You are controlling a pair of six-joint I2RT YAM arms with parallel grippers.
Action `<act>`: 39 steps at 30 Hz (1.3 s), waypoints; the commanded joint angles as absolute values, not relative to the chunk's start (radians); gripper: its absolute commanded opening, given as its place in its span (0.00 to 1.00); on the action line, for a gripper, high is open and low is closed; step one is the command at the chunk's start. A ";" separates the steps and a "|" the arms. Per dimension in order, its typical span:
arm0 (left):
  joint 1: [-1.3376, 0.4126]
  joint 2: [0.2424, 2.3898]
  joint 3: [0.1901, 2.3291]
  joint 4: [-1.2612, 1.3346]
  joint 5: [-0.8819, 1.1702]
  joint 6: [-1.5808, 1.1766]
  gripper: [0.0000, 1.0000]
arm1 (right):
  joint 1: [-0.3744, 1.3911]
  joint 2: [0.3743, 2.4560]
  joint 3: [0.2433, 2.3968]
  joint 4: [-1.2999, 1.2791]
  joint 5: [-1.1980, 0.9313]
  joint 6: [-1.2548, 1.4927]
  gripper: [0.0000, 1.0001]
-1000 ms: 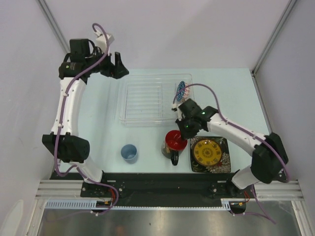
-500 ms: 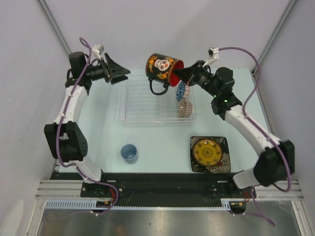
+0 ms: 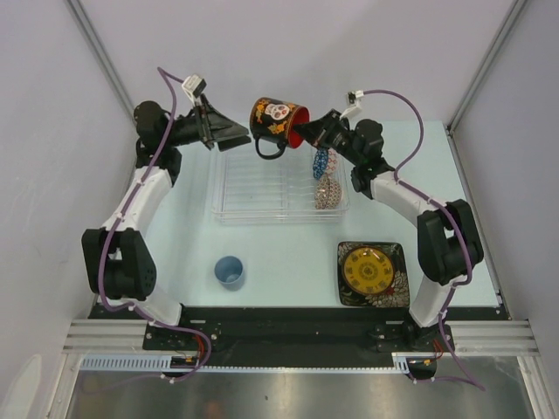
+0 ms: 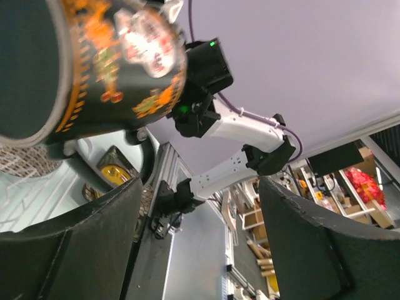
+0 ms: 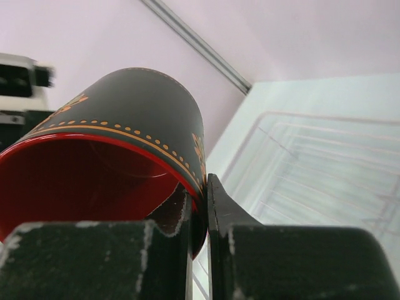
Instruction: Load the mixed dishes into the dish rack
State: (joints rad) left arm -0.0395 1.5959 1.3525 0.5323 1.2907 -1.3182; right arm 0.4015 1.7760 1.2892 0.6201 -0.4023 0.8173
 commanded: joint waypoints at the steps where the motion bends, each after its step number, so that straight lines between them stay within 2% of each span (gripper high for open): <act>1: -0.075 1.572 1.367 0.361 1.275 -1.163 0.80 | 0.407 1.746 1.425 0.919 -0.413 0.897 0.00; 4: -0.081 1.566 1.358 0.307 1.253 -1.065 0.80 | 0.399 1.756 1.430 0.937 -0.423 0.920 0.00; 13: -0.127 1.594 1.434 0.227 1.218 -0.999 0.79 | 0.408 1.781 1.456 0.933 -0.443 0.942 0.00; 31: -0.241 1.663 1.483 0.348 1.160 -1.115 0.78 | 0.445 1.879 1.534 0.911 -0.457 0.945 0.00; 33: -0.242 1.677 1.493 0.357 1.154 -1.130 0.77 | 0.448 1.887 1.536 0.910 -0.462 0.946 0.00; 37: -0.238 1.683 1.509 0.334 1.111 -1.124 0.62 | 0.457 1.888 1.523 0.910 -0.468 0.951 0.00; 39: -0.235 1.686 1.512 0.331 1.078 -1.129 0.59 | 0.466 1.887 1.503 0.911 -0.466 0.945 0.00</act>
State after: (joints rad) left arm -0.2142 1.6894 1.4441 0.2733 1.1252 -1.1175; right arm 0.4187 1.9076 1.4517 0.7547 -0.4347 0.9321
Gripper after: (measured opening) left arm 0.620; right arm 0.089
